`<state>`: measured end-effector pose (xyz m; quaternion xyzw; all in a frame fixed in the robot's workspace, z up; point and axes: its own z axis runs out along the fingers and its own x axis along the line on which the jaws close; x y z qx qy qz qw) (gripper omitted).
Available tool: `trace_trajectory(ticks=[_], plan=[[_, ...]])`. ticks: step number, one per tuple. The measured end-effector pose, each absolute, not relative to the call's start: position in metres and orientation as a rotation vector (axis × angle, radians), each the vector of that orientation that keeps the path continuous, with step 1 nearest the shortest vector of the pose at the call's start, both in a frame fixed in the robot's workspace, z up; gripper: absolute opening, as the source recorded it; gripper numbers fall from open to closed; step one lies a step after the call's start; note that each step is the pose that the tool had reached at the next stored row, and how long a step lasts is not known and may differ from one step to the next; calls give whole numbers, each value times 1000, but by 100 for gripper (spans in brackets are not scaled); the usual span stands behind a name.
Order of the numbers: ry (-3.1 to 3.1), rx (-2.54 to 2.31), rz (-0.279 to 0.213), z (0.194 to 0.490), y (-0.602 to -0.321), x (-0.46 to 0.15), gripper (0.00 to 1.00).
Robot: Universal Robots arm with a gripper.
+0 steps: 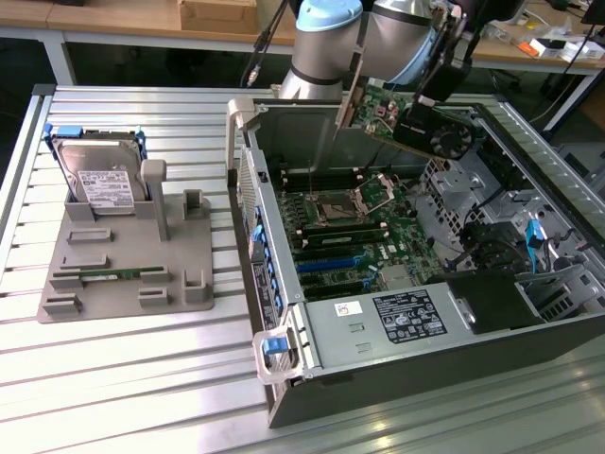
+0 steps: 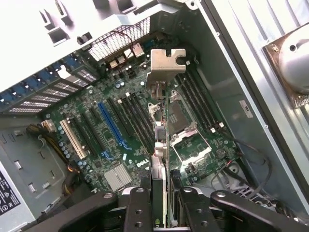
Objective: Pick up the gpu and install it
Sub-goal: 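Insert the gpu into the slot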
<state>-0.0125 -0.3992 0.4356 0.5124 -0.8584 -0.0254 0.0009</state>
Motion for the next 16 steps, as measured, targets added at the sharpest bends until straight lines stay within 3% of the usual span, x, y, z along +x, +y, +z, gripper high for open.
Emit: trace_trajectory(ticks=[16], plan=[[-2379, 2034, -78, 436, -399, -12, 27]])
